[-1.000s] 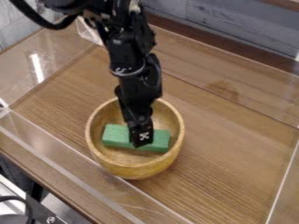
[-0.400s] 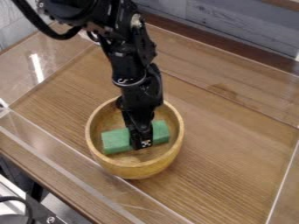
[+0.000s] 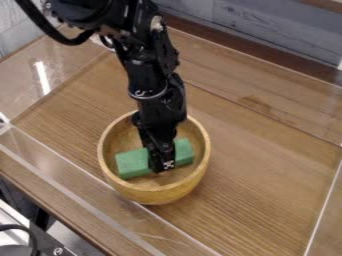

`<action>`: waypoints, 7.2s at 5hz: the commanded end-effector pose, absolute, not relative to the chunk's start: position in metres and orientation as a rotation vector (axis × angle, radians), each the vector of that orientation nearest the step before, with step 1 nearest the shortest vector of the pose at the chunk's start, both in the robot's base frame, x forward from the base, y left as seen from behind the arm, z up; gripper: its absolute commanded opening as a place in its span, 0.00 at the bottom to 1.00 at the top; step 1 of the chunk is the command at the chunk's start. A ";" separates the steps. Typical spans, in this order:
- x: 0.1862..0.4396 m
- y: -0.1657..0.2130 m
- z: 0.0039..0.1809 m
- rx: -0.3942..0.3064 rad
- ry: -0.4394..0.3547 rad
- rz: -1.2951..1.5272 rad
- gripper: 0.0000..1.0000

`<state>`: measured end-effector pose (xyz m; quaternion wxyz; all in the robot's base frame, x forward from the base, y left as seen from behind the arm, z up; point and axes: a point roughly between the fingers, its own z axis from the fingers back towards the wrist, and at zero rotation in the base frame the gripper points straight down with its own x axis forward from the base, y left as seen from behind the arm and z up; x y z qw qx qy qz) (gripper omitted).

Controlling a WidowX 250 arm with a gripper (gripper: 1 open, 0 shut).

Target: Remove the green block from inside the brown bowl and put it on the table

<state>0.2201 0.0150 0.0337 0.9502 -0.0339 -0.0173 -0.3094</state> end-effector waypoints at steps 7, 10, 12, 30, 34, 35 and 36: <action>0.233 0.007 0.078 -0.074 -0.064 -0.565 0.00; 0.256 0.000 0.111 -0.050 -0.125 -0.521 0.00; 0.272 -0.005 0.119 -0.030 -0.161 -0.530 0.00; 0.273 0.054 0.146 0.039 -0.226 -0.458 0.00; 0.243 -0.039 0.140 0.007 -0.239 -0.604 0.00; 0.233 -0.090 0.132 -0.004 -0.244 -0.695 0.00; 0.233 -0.107 0.120 0.001 -0.254 -0.726 0.00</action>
